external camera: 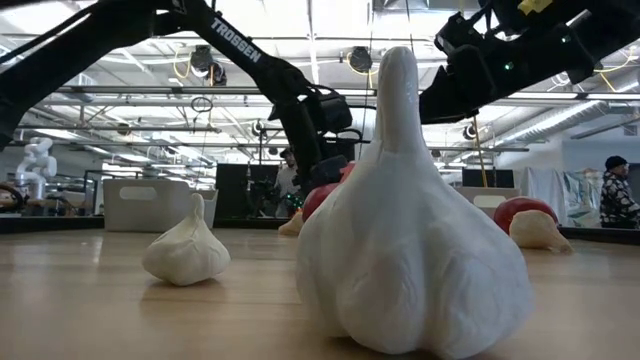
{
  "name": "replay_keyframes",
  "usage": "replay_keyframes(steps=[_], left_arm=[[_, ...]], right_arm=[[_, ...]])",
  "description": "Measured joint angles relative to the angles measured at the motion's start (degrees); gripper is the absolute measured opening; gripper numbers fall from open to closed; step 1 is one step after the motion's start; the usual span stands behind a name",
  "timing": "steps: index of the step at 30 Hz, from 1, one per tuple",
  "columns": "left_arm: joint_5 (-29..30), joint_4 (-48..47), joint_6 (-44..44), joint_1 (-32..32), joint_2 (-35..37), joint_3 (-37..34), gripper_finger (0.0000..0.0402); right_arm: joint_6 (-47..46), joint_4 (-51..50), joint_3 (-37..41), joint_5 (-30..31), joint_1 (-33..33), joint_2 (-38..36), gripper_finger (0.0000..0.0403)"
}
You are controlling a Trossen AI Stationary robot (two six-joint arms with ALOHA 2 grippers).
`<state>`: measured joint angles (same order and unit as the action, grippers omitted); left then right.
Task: Sort produce into baskets
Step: Put the yellow lemon into the gray bin
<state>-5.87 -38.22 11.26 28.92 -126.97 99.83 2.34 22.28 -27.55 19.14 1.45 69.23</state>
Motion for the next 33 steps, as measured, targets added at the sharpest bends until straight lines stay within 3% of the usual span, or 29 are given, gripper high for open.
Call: replay_keyframes(steps=[17,27,33], left_arm=[[0.5,0.5,1.8,-0.8,-2.1,-0.1,0.0279],[2.3,2.0,11.9,-1.7,-2.1,-0.1,0.0276],[4.5,1.5,12.3,-3.0,-2.1,-0.1,0.0276]], right_arm=[[-0.1,0.2,0.0,0.0,0.0,0.0,0.0255],[-0.1,0.2,0.0,0.0,0.0,0.0,0.0255],[-0.1,0.1,0.0,0.0,0.0,0.0,0.0255]])
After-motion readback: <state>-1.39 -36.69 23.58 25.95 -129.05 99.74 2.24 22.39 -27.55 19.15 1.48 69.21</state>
